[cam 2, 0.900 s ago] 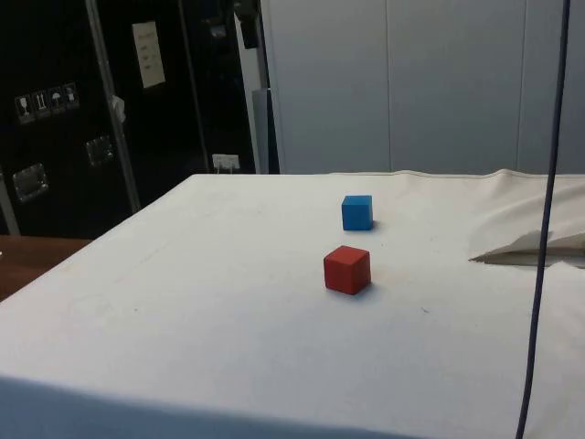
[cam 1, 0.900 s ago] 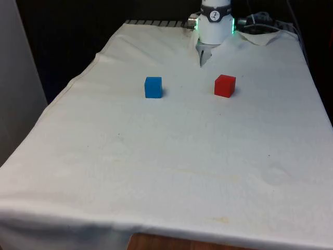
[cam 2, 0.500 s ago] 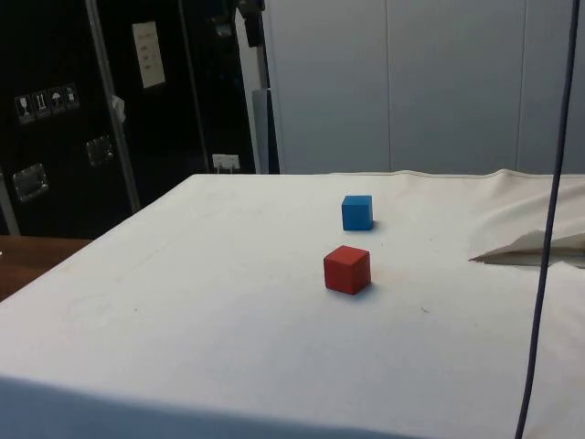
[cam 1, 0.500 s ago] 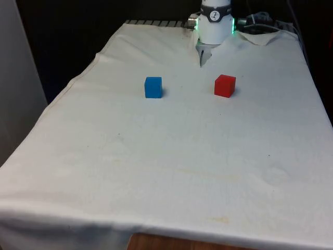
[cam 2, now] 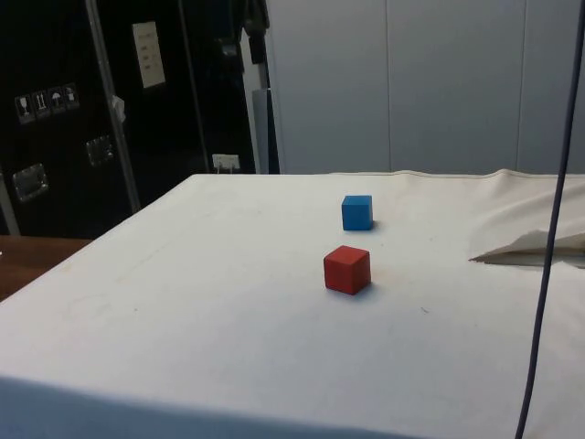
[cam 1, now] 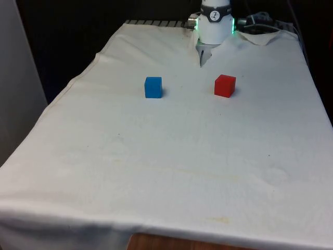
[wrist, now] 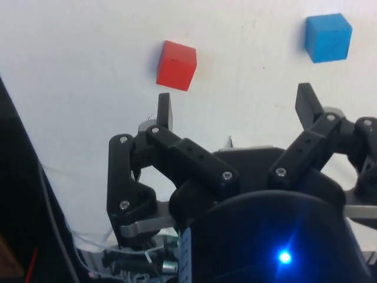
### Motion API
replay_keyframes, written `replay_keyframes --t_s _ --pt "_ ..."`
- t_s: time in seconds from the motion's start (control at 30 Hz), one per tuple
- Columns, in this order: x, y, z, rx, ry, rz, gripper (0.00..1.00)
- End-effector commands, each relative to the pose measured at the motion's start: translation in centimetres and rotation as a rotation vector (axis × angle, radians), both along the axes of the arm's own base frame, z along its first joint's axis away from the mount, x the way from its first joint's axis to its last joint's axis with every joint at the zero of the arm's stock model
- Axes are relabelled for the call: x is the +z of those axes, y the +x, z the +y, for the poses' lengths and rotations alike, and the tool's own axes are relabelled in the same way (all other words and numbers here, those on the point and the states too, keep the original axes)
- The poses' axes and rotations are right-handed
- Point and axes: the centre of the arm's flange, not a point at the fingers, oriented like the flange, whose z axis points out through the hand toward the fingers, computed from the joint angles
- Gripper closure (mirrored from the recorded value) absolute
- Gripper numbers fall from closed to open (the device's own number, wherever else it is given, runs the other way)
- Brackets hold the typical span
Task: Stack the two cubes.
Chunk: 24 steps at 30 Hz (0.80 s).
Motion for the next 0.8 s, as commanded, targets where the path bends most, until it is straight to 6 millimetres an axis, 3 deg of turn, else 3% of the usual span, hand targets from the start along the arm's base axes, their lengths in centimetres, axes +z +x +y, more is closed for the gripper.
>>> replay_keyframes --t_s 0.0,0.77 --pt "-0.3 -0.2 -0.1 0.003 -0.002 -0.017 0.0" --pt "-5.4 -2.6 -1.4 0.015 0.002 -0.083 0.0"
